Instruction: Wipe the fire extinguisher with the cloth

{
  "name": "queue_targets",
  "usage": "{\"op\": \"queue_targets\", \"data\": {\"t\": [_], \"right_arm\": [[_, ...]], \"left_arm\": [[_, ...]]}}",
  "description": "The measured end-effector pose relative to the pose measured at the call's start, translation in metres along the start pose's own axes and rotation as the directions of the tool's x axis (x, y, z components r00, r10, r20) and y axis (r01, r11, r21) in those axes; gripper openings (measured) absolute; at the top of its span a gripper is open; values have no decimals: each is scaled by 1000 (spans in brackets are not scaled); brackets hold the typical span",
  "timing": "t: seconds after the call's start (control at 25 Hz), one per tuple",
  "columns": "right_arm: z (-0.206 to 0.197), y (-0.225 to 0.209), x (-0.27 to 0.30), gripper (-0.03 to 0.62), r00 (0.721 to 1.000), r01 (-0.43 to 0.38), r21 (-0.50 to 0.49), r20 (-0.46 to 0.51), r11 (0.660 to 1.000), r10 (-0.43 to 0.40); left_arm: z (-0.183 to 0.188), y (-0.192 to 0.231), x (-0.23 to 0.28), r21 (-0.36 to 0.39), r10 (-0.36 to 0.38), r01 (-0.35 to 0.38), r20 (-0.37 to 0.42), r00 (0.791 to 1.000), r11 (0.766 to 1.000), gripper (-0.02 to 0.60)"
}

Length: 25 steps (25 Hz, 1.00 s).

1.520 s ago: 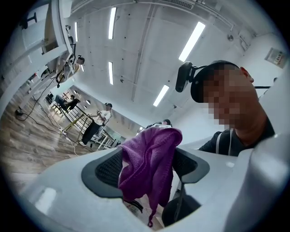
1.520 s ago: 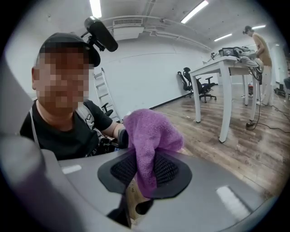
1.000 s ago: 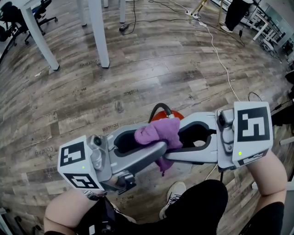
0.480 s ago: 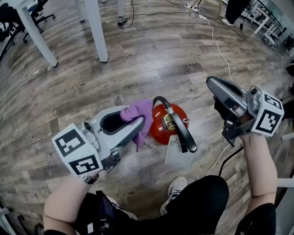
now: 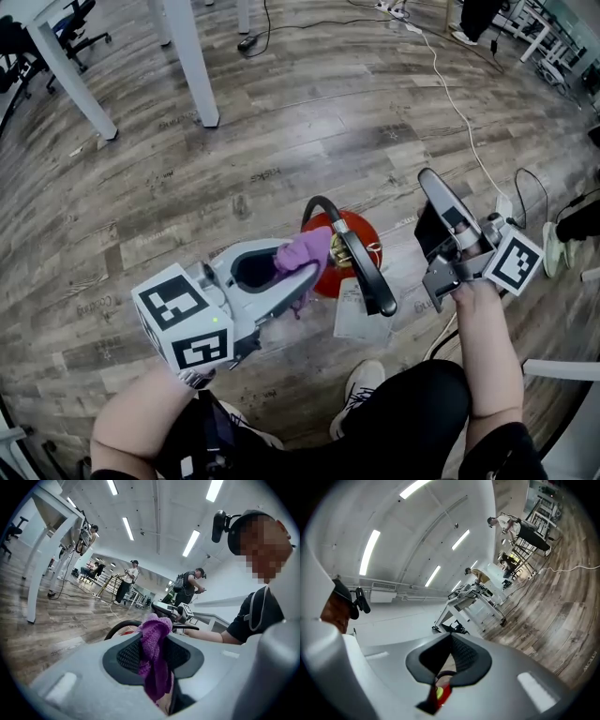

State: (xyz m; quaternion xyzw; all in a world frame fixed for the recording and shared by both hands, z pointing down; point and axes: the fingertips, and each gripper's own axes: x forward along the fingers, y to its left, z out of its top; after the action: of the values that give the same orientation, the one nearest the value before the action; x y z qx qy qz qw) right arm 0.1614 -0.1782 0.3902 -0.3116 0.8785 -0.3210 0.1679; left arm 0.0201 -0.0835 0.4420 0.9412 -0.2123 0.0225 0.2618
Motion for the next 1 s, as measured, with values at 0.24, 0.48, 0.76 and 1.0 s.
{"op": "queue_targets", "data": {"t": [0.24,0.48,0.76,1.0], "right_arm": [[-5,-3,-2,3,1000,-8,-4,0,1000,8],[-12,-1,1,3,1000,-21,2,-18,1000,21],[-17,-10,0,3,999,4,11,-32,1000,-4],[-18,-20,0,3,999,17,14,-33,1000,-17]], "left_arm": [[-17,-29,6,-32,-95,94,-30,995,995,108],[-1,0,-3,-64,-36,39,41,998,997,109],[15,62,-12,-120,112,-99,105,988,988,107],[14,47,-5,-83,57,-49,101,993,995,107]]}}
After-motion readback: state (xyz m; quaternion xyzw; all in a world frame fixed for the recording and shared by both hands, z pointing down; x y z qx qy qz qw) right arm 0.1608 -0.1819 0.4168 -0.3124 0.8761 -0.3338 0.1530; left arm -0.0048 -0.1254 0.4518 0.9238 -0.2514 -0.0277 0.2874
